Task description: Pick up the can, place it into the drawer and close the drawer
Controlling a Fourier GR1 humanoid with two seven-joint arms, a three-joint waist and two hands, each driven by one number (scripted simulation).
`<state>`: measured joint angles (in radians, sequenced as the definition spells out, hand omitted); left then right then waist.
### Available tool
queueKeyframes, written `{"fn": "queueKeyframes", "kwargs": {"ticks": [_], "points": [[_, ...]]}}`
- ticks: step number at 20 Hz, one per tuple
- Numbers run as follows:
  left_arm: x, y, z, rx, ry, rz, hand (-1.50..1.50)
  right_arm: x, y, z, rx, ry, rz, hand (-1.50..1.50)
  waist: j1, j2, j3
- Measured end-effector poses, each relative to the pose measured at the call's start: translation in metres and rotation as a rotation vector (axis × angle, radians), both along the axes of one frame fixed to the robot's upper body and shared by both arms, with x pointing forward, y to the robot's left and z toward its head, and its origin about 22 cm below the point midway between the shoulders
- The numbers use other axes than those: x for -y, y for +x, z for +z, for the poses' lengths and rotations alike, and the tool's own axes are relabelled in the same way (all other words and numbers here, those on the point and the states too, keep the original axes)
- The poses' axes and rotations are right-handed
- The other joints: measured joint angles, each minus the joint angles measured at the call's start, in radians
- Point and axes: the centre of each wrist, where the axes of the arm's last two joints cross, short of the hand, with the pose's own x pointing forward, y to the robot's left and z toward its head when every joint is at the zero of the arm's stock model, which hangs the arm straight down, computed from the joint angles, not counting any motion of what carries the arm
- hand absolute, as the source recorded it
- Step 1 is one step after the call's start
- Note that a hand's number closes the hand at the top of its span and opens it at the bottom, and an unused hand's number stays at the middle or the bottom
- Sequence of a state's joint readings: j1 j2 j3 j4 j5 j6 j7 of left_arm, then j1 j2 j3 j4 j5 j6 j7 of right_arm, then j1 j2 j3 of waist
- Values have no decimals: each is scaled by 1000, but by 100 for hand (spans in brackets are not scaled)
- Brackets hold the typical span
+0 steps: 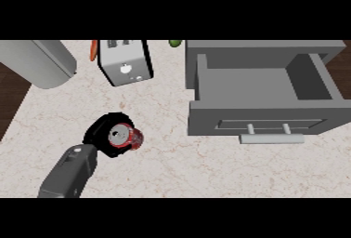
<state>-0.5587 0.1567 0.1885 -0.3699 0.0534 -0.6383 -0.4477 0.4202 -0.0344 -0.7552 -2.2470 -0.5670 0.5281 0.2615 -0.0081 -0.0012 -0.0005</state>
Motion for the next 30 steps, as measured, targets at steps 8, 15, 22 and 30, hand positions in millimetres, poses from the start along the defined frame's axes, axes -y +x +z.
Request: {"fn": "queueKeyframes", "kwargs": {"ticks": [8,15,22,30], "points": [[10,-2,1,89,-74,454,150,-6,-11,-1,-5,9,-11,-150,16,-8,2],[41,24,56,184,-68,507,150,-11,-12,2,-2,13,-28,-150,19,-10,2],[70,21,118,249,-30,492,150,-9,-11,1,-3,12,-26,-150,14,-7,2],[99,24,192,293,-1,493,150,-10,-10,-1,7,25,-18,-150,4,-3,1]]}}
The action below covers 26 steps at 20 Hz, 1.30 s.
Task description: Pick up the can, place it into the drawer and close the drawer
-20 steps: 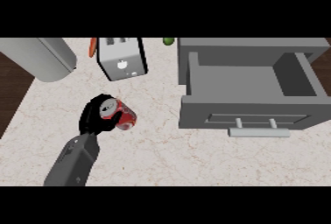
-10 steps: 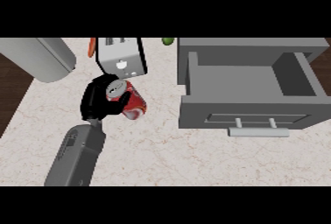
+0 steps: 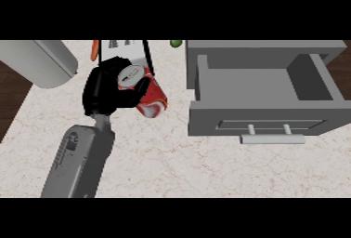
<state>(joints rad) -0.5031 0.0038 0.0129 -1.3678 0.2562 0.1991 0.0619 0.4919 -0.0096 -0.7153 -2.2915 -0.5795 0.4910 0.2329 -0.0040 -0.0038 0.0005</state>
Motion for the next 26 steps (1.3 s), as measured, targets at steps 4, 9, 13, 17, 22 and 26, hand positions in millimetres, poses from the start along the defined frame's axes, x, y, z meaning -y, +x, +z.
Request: {"fn": "queueKeyframes", "kwargs": {"ticks": [4,9,13,17,22,26], "points": [[17,4,31,18,15,1,150,-1,2,-2,-1,1,0,-150,-3,1,0],[47,17,63,33,30,-17,150,-1,6,-2,0,1,3,-150,-9,3,0],[71,29,82,34,41,-15,150,0,8,0,1,4,9,-150,-13,4,0],[90,37,96,32,52,-19,150,-1,11,1,8,6,18,-150,-14,5,0],[111,48,112,31,63,-11,150,1,13,-2,10,9,21,-150,-19,5,0],[126,51,115,31,75,-16,150,-1,17,-4,10,12,21,-150,-22,6,0]]}}
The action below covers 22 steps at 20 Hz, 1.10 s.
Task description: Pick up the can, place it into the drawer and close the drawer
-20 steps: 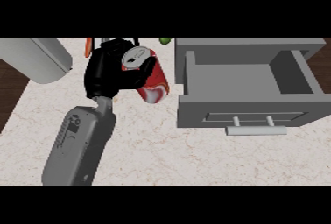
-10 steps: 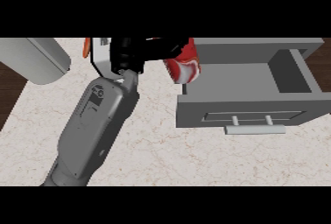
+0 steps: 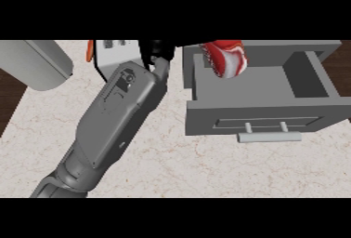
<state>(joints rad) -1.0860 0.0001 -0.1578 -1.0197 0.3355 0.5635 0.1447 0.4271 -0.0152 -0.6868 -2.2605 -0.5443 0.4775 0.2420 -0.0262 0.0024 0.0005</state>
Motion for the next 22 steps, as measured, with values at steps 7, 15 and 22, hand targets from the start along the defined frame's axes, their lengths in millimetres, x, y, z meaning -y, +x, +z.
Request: {"fn": "queueKeyframes", "kwargs": {"ticks": [7,15,22], "points": [[28,7,9,-11,22,1,150,-5,8,3,7,-7,10,-150,-15,3,0],[44,19,18,-24,41,-5,150,-7,12,9,10,-12,13,-150,-25,7,1],[53,22,8,-49,72,21,150,-11,16,16,11,-7,39,-150,-43,9,1]]}}
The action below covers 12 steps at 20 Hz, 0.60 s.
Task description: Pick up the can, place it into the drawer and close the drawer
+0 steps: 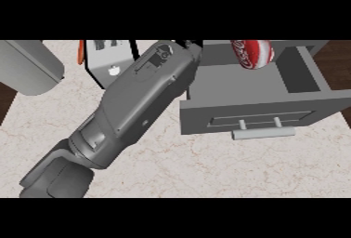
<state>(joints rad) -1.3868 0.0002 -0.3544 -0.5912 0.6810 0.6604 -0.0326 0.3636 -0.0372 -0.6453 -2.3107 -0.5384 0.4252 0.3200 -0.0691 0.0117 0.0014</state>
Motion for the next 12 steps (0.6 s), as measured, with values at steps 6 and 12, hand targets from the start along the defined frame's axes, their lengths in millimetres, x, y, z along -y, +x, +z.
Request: {"fn": "queueKeyframes", "kwargs": {"ticks": [6,12], "points": [[3,0,-14,-33,26,12,150,2,0,-3,4,2,1,-150,-7,1,0],[3,1,-28,-40,73,50,-150,1,8,0,12,2,5,-150,-15,5,1]]}}
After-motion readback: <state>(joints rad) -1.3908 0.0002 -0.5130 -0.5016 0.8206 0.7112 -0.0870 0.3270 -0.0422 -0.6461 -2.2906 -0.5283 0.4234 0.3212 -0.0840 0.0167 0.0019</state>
